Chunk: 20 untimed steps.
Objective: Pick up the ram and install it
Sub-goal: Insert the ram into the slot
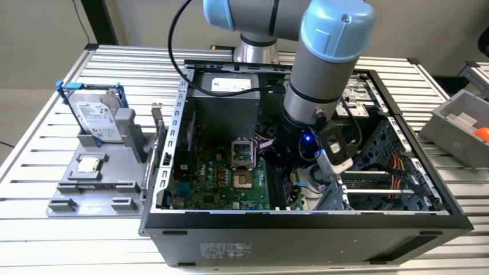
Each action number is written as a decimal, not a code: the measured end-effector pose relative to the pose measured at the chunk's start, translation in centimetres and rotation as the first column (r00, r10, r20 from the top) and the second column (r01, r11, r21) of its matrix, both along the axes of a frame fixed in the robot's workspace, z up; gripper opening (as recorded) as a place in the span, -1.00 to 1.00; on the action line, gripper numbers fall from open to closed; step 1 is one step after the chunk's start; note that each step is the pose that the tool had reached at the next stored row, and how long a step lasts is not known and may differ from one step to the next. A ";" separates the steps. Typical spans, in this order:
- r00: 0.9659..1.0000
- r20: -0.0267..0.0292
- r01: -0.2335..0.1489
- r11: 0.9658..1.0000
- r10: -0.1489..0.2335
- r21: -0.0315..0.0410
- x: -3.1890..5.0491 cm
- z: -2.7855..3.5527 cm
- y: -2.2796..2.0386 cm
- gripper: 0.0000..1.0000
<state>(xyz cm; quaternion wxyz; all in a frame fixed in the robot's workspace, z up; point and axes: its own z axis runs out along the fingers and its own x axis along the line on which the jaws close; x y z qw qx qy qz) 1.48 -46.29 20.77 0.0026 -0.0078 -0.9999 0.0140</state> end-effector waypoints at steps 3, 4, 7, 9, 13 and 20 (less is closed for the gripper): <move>1.000 -0.001 -0.001 1.000 0.001 0.000 0.00 -0.09 0.00 -1.00; 1.000 -0.001 -0.001 1.000 0.001 0.000 0.00 -0.10 0.00 -1.00; 1.000 0.000 -0.001 1.000 0.001 0.001 0.00 -0.11 0.01 -1.00; 1.000 0.000 -0.001 1.000 0.001 0.001 0.00 -0.11 0.01 -1.00; 1.000 0.000 -0.002 1.000 0.002 0.002 0.01 -0.15 0.03 1.00; 1.000 -0.001 -0.002 1.000 0.002 0.000 0.00 0.15 0.00 1.00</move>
